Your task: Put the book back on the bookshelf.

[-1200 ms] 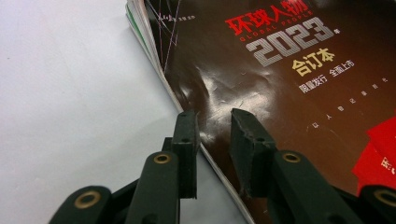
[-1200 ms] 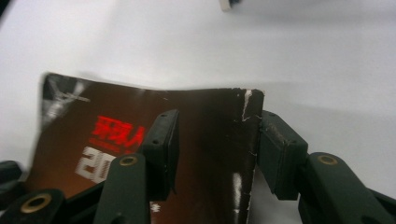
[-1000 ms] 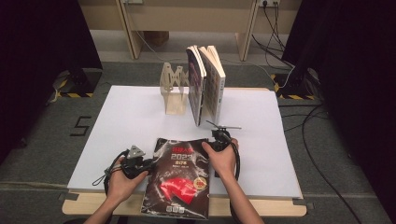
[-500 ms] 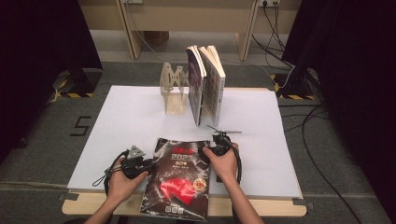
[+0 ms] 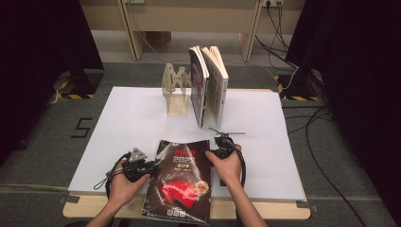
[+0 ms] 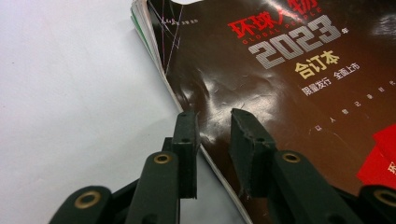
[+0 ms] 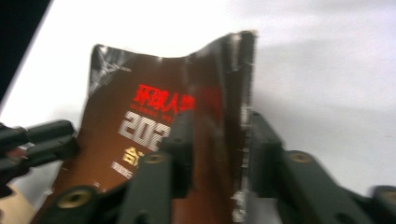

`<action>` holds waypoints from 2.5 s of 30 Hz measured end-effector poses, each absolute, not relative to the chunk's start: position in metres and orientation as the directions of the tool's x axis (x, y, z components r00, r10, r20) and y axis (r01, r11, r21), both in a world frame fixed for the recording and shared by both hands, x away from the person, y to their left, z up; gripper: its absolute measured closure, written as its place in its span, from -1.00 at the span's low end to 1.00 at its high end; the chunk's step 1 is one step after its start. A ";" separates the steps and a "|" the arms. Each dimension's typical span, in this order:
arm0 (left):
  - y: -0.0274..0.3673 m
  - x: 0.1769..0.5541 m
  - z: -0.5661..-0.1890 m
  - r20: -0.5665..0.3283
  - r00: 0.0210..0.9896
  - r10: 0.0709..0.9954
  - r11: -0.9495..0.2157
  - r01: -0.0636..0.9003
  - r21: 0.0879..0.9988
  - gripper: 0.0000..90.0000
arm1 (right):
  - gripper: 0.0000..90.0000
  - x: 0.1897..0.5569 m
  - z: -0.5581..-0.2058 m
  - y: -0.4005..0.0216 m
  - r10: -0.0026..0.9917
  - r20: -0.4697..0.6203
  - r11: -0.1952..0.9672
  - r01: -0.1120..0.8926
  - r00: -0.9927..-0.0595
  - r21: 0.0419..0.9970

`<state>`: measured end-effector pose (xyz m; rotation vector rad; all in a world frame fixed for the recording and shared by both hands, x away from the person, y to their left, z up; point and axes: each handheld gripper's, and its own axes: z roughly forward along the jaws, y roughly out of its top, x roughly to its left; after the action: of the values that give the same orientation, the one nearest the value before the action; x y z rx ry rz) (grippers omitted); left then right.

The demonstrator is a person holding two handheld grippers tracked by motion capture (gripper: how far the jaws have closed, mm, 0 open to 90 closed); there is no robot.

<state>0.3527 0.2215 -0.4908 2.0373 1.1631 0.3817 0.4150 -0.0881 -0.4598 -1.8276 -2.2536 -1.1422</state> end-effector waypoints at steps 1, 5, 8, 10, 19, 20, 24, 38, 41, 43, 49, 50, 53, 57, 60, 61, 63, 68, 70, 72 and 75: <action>0.222 0.353 -0.491 -0.101 0.545 0.833 -0.311 0.611 0.728 0.60 | 0.67 0.415 -0.459 -0.087 0.847 0.423 0.064 0.852 -0.322 0.520; 0.222 0.353 -0.490 -0.089 0.550 0.830 -0.321 0.604 0.729 0.60 | 0.80 0.417 -0.459 -0.089 0.840 0.430 0.073 0.855 -0.331 0.514; 0.222 0.353 -0.490 -0.091 0.548 0.832 -0.318 0.603 0.731 0.60 | 0.85 0.417 -0.456 -0.091 0.823 0.457 0.068 0.857 -0.337 0.510; 0.222 0.353 -0.490 -0.088 0.548 0.832 -0.320 0.603 0.731 0.60 | 0.86 0.416 -0.454 -0.090 0.815 0.461 0.074 0.853 -0.350 0.517; 0.221 0.352 -0.490 -0.096 0.546 0.832 -0.316 0.609 0.728 0.59 | 0.59 0.420 -0.461 -0.092 0.787 0.525 0.046 0.879 -0.325 0.474; 0.221 0.352 -0.490 -0.094 0.547 0.832 -0.317 0.608 0.728 0.59 | 0.59 0.421 -0.462 -0.091 0.791 0.520 0.047 0.879 -0.323 0.474; 0.221 0.352 -0.490 -0.089 0.547 0.832 -0.322 0.607 0.727 0.59 | 0.69 0.420 -0.463 -0.089 0.809 0.481 0.074 0.871 -0.338 0.486; 0.229 0.352 -0.482 -0.107 0.538 0.836 -0.265 0.566 0.780 0.39 | 0.94 0.410 -0.423 -0.091 0.766 0.513 0.015 0.809 -0.387 0.588; 0.231 0.352 -0.476 -0.112 0.530 0.841 -0.235 0.543 0.806 0.27 | 0.94 0.407 -0.412 -0.091 0.758 0.516 -0.006 0.788 -0.398 0.616; 0.233 0.353 -0.471 -0.114 0.532 0.839 -0.223 0.528 0.820 0.23 | 0.95 0.405 -0.404 -0.091 0.763 0.510 -0.020 0.773 -0.398 0.634; 0.235 0.357 -0.463 -0.144 0.523 0.840 -0.181 0.520 0.835 0.03 | 0.95 0.405 -0.388 -0.095 0.765 0.498 -0.052 0.730 -0.409 0.681; 0.235 0.357 -0.463 -0.145 0.524 0.839 -0.179 0.519 0.836 -0.01 | 0.95 0.404 -0.385 -0.095 0.763 0.499 -0.058 0.726 -0.410 0.685; 0.235 0.359 -0.461 -0.132 0.528 0.839 -0.186 0.506 0.842 -0.05 | 0.94 0.403 -0.378 -0.092 0.762 0.487 -0.063 0.701 -0.426 0.711; 0.233 0.359 -0.458 -0.116 0.540 0.834 -0.189 0.476 0.859 -0.03 | 0.95 0.403 -0.370 -0.089 0.775 0.461 -0.061 0.675 -0.433 0.736; 0.232 0.360 -0.454 -0.110 0.547 0.830 -0.189 0.461 0.867 -0.03 | 0.94 0.404 -0.366 -0.087 0.771 0.462 -0.068 0.664 -0.439 0.744; 0.231 0.360 -0.453 -0.113 0.552 0.826 -0.189 0.460 0.867 -0.02 | 0.94 0.403 -0.364 -0.085 0.773 0.458 -0.070 0.658 -0.439 0.750; 0.230 0.360 -0.450 -0.118 0.558 0.821 -0.182 0.452 0.873 -0.01 | 0.94 0.403 -0.361 -0.082 0.778 0.447 -0.076 0.641 -0.441 0.764; 0.226 0.362 -0.447 -0.117 0.572 0.812 -0.186 0.443 0.877 0.00 | 0.94 0.406 -0.357 -0.079 0.783 0.440 -0.091 0.618 -0.440 0.781; 0.224 0.362 -0.446 -0.118 0.575 0.809 -0.185 0.441 0.878 -0.01 | 0.94 0.406 -0.355 -0.077 0.786 0.437 -0.098 0.610 -0.437 0.786; 0.223 0.363 -0.445 -0.114 0.580 0.807 -0.190 0.437 0.879 -0.01 | 0.94 0.406 -0.354 -0.076 0.789 0.428 -0.097 0.600 -0.440 0.794; 0.221 0.364 -0.443 -0.101 0.589 0.802 -0.198 0.421 0.885 -0.03 | 0.94 0.408 -0.352 -0.074 0.793 0.418 -0.094 0.590 -0.443 0.802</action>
<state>0.3637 0.2210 -0.4428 1.8232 0.9944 0.4789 0.4080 -0.0740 -0.3521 -1.7376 -2.2321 -1.7655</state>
